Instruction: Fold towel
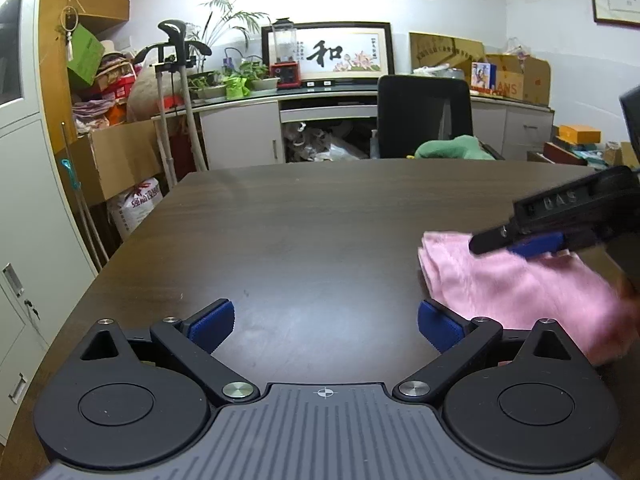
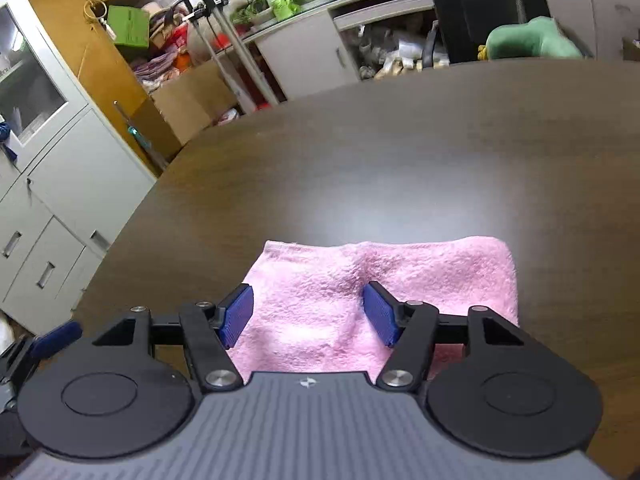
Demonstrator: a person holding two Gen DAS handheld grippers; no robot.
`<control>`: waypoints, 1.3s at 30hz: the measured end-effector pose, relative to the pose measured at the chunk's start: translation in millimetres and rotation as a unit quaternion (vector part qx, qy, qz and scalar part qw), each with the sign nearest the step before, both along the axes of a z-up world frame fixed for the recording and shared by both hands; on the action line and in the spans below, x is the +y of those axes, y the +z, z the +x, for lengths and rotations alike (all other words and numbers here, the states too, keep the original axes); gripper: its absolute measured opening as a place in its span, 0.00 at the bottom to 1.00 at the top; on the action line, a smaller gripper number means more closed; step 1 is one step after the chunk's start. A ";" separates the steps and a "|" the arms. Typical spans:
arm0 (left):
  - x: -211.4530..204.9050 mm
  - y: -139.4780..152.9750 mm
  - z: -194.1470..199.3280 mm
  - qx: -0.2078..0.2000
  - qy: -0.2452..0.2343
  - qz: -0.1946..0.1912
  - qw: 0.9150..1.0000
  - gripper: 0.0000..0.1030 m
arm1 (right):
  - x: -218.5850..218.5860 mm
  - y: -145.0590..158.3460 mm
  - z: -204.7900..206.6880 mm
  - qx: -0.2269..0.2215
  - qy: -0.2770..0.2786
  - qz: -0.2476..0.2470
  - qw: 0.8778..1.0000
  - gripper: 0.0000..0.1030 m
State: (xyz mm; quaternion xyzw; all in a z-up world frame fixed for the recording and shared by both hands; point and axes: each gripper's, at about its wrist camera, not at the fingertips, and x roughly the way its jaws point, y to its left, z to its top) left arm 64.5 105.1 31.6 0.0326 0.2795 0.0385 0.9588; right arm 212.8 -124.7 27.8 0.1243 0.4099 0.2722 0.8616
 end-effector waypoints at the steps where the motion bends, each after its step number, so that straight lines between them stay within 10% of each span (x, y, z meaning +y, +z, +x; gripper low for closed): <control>1: -0.6 -0.6 -0.9 0.000 -0.004 0.003 1.000 0.97 | -4.1 5.9 -9.6 -0.010 0.004 0.000 1.000 0.62; 12: -48.8 -2.9 -9.7 -0.034 -0.132 0.007 0.991 0.97 | -61.7 16.6 -101.3 -0.031 0.001 0.020 0.999 0.70; 29: -54.2 -23.2 4.6 0.024 -0.036 0.063 0.997 0.87 | -65.1 17.0 -116.1 -0.075 0.019 0.048 0.996 0.77; 39: -60.3 -22.8 16.9 0.040 -0.011 0.072 0.997 0.90 | -64.0 2.0 -106.2 -0.018 0.027 0.075 0.997 0.78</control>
